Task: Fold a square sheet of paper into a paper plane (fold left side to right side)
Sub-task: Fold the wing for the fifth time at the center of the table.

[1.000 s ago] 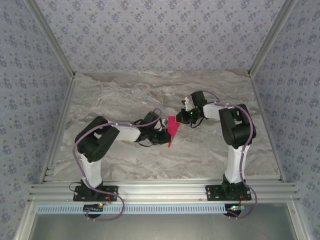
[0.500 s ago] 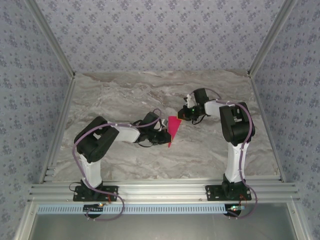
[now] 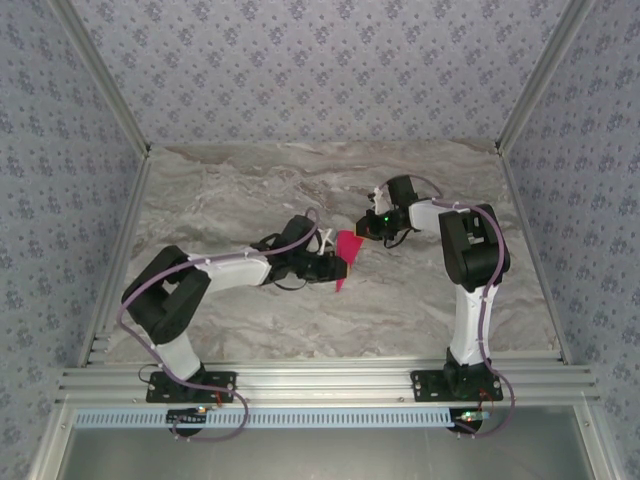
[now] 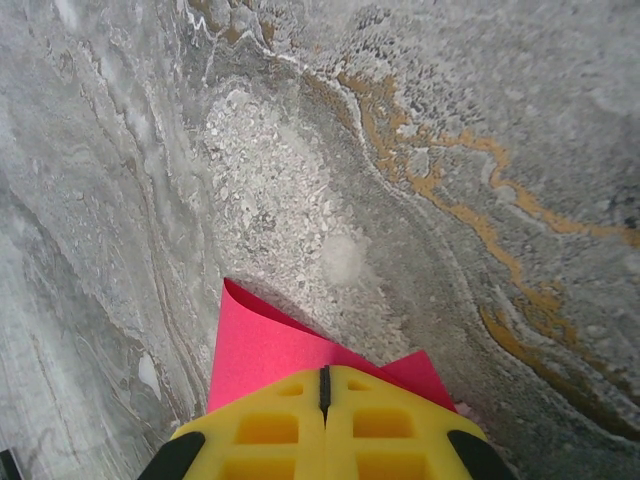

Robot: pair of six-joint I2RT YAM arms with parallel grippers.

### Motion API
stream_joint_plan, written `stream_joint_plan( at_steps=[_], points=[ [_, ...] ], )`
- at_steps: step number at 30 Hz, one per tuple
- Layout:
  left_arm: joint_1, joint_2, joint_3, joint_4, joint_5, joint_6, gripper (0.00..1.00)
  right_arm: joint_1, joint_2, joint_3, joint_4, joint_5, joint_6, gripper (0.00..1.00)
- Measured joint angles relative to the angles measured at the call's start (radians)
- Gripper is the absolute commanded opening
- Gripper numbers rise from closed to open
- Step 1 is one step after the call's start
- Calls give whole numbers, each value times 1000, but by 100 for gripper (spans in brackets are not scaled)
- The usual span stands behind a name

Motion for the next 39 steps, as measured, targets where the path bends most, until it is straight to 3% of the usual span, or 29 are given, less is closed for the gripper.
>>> stream_joint_plan(
  at_steps=[9,27,30,34,39],
  points=[
    [-16,93,23,-15,-10,0,19,1,2,11,-9,13,-11,6],
    [-11,127,-42,10,-14,-23,16,6,7,26,-21,28,-23,8],
    [-10,117,-61,37,-15,-26,17,6,7,26,-21,28,-22,13],
    [-8,60,-108,26,-35,-15,21,6,-10,26,-25,44,-23,28],
    [8,-90,-157,-2,-88,21,30,7,-110,24,-60,171,-29,47]
  ],
)
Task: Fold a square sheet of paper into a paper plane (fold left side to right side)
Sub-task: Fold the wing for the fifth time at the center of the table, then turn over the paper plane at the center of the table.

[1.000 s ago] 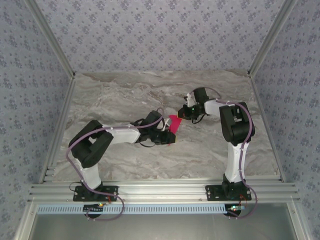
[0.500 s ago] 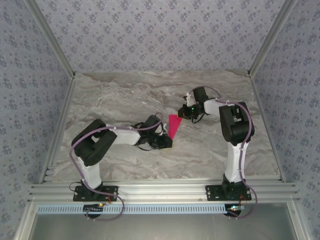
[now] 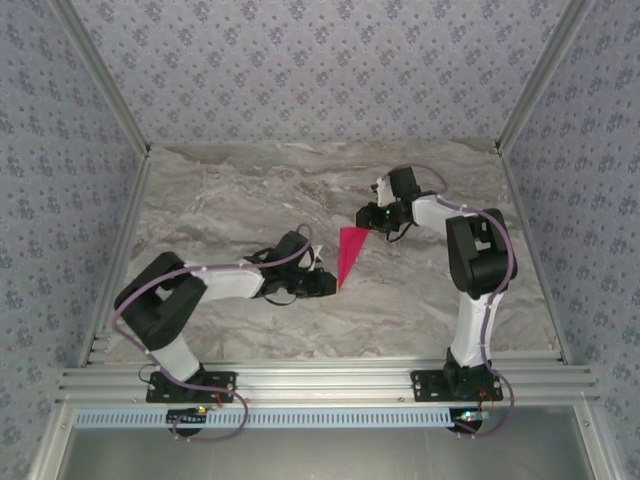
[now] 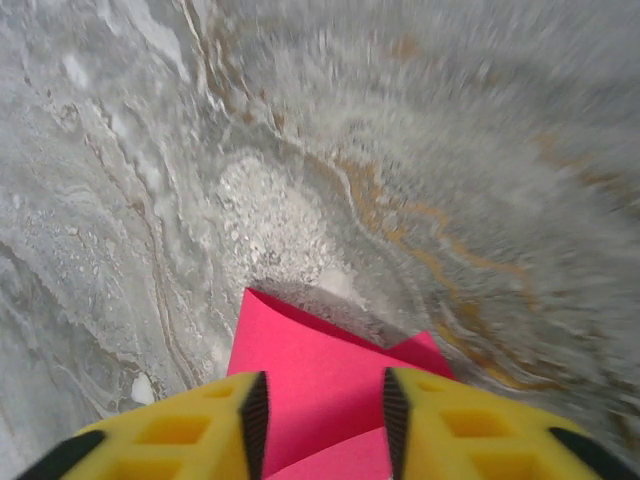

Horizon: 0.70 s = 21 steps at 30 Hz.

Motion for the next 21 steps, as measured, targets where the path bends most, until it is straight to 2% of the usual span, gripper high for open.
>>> stream_joint_plan(
  at_steps=[7,11,18,21],
  points=[
    [58,-162,-43,-15,-91,38,46,12,-210,-54,-29,214,34,61],
    [68,-199,-44,-64,-159,66,49,92,-255,-73,-86,317,84,71],
    [68,-244,-58,-104,-222,89,51,289,-246,-135,-152,420,207,69],
    [69,-253,-69,-111,-234,93,52,321,-214,-138,-163,457,253,56]
  ],
)
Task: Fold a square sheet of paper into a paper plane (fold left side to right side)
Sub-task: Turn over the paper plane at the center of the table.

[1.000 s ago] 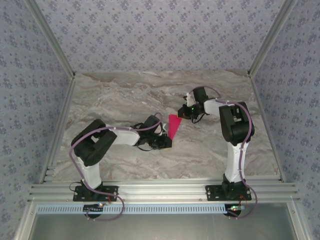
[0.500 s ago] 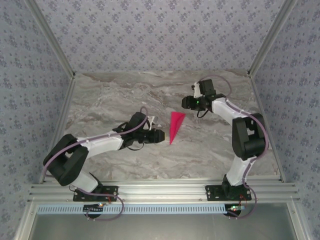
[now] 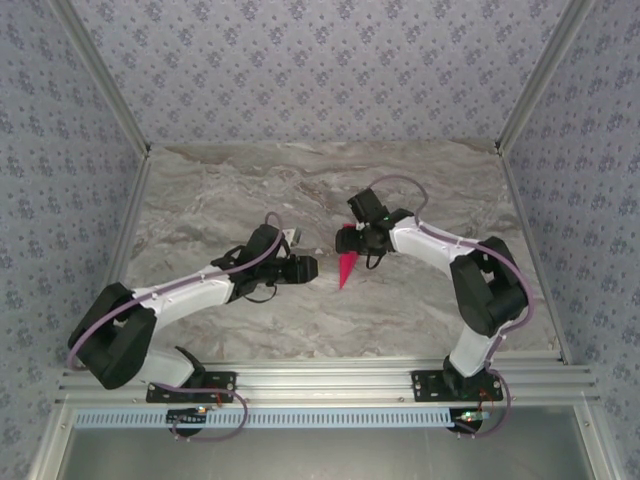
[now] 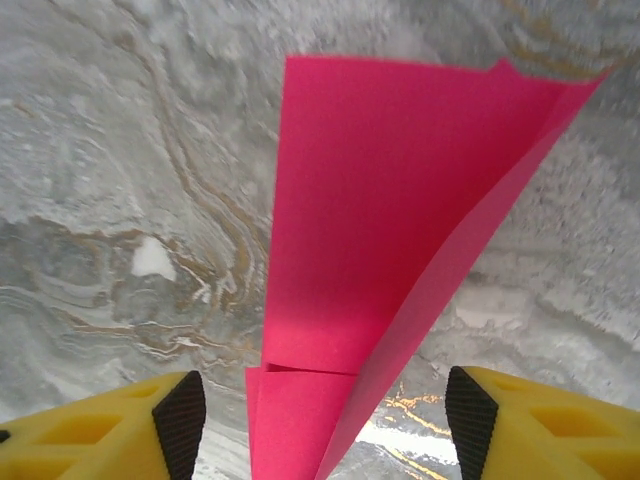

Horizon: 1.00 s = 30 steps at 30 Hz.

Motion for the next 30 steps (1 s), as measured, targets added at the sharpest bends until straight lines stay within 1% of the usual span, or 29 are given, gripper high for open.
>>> stream_joint_plan(
  at_steps=[3,5,8,10,13,16,19,21,24,26,27,30],
  points=[
    [0,-10,-5,-16,-15,3,52,13,27,-4,-8,24,48,35],
    [0,-22,-5,-26,-23,5,53,18,33,-13,-14,37,75,20],
    [0,-42,-5,-40,-39,11,53,27,32,-16,-24,46,95,0],
    [0,-51,-5,-50,-46,15,53,36,22,-16,-26,48,92,0],
    [1,-58,-5,-60,-61,19,54,55,-31,-19,-24,31,68,0],
    [1,-72,-5,-83,-89,26,55,55,-119,-45,24,-46,25,0],
    [1,-98,-5,-106,-124,28,59,24,-201,-122,119,-151,0,0],
    [3,-121,-5,-116,-146,29,61,-3,-213,-180,185,-211,-2,0],
    [5,-151,-5,-125,-174,28,62,-53,-176,-275,277,-290,-2,1],
    [5,-162,-5,-130,-187,27,62,-85,-136,-325,310,-319,-2,12],
    [5,-164,-5,-132,-192,27,63,-97,-123,-340,314,-324,-3,15],
    [5,-166,-5,-145,-199,26,63,-129,-108,-363,311,-325,-21,32]
  ],
)
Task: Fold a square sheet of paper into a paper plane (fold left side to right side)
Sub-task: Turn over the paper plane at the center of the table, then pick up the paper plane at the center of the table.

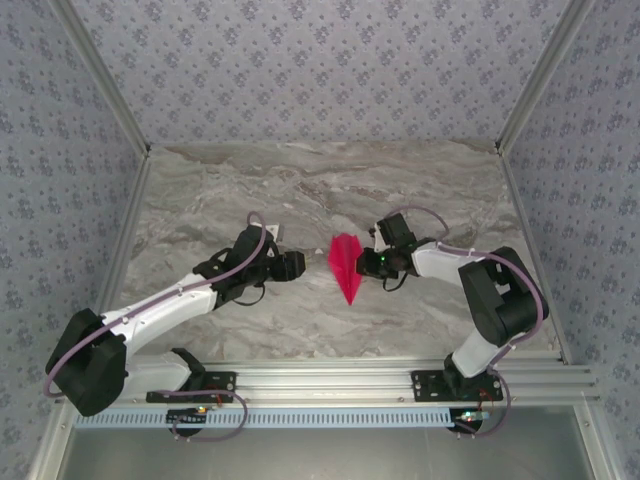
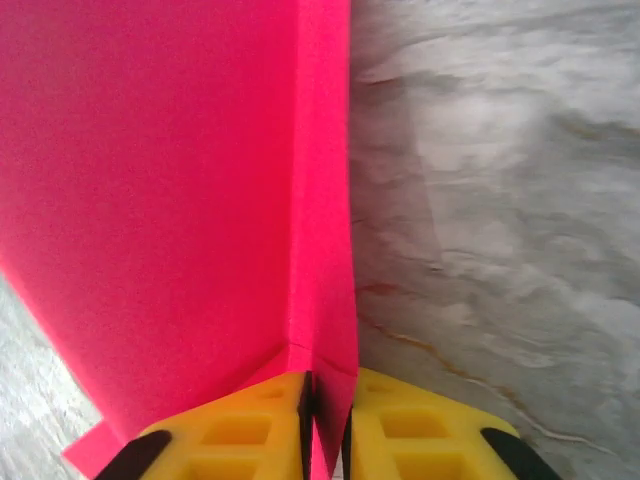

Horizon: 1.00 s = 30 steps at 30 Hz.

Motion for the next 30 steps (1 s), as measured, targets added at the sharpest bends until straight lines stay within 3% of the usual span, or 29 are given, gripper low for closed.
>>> stream_joint_plan(
  at_steps=[3,10,14,23,30],
  points=[
    [0,0,0,-11,-5,0,64,7,-26,11,-37,34,-38,44],
    [0,-7,0,-26,-43,0,77,78,-153,95,-251,203,-126,60],
    [0,-33,-12,-27,-64,-1,80,164,-177,140,-324,246,-146,67],
    [1,-43,-13,-31,-76,-1,81,280,-16,208,-393,307,-145,68],
    [3,-57,-30,-34,-86,-1,81,301,47,246,-404,348,-135,59]
  ],
)
